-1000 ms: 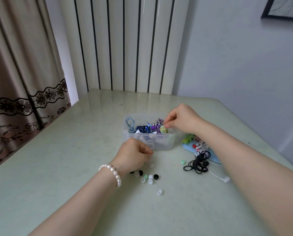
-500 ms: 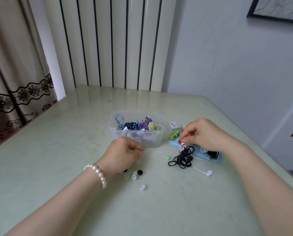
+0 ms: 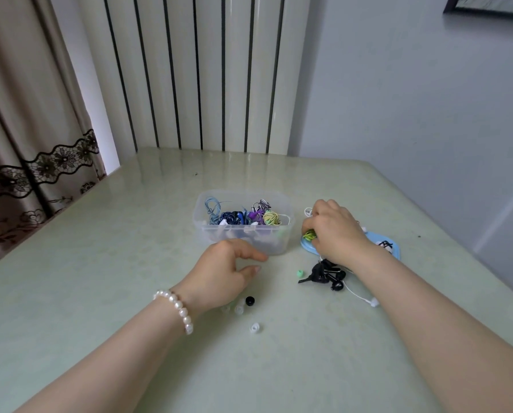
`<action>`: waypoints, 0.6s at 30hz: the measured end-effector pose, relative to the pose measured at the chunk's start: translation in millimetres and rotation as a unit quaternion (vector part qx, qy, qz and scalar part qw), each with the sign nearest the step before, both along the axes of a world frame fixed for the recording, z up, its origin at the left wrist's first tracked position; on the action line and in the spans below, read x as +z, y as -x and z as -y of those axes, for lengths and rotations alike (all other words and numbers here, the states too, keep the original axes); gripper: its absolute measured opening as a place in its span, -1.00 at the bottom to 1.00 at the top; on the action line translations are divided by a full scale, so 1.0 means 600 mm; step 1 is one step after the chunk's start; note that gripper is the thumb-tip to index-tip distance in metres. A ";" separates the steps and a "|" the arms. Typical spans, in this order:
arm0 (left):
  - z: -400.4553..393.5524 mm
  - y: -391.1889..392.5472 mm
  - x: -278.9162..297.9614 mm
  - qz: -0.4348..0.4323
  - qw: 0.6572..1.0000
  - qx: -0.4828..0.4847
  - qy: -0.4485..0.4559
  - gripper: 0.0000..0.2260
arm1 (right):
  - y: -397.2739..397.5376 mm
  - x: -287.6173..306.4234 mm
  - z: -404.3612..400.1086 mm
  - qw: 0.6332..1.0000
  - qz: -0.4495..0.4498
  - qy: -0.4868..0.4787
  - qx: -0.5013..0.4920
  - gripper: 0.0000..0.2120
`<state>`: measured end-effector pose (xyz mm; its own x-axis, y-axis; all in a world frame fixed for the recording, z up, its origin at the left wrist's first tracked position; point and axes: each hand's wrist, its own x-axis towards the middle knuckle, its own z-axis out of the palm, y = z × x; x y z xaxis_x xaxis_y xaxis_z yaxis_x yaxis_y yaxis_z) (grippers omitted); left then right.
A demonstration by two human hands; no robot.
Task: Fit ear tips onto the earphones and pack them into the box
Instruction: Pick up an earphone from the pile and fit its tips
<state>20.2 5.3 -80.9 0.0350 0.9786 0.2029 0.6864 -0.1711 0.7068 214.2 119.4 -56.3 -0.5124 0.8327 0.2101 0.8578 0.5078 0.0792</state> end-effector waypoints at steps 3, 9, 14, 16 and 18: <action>0.006 -0.014 0.003 -0.052 0.997 -0.036 -0.041 -0.81 | -0.012 0.009 0.000 0.995 -0.100 -0.027 0.009 -0.78; -0.017 -0.058 0.004 -0.171 0.977 -0.090 -0.091 -0.71 | -0.032 0.043 0.011 0.878 -0.476 0.037 -0.043 -0.91; -0.025 -0.069 -0.001 -0.248 0.961 -0.114 -0.047 -0.65 | -0.033 0.049 0.019 0.775 -0.619 0.107 -0.068 -0.94; -0.024 -0.074 0.001 -0.286 0.950 -0.119 -0.032 -0.64 | -0.028 0.051 0.025 0.729 -0.658 0.178 -0.068 -0.96; -0.025 -0.080 0.002 -0.297 0.946 -0.125 -0.033 -0.64 | -0.022 0.054 0.031 0.689 -0.681 0.237 -0.063 -0.92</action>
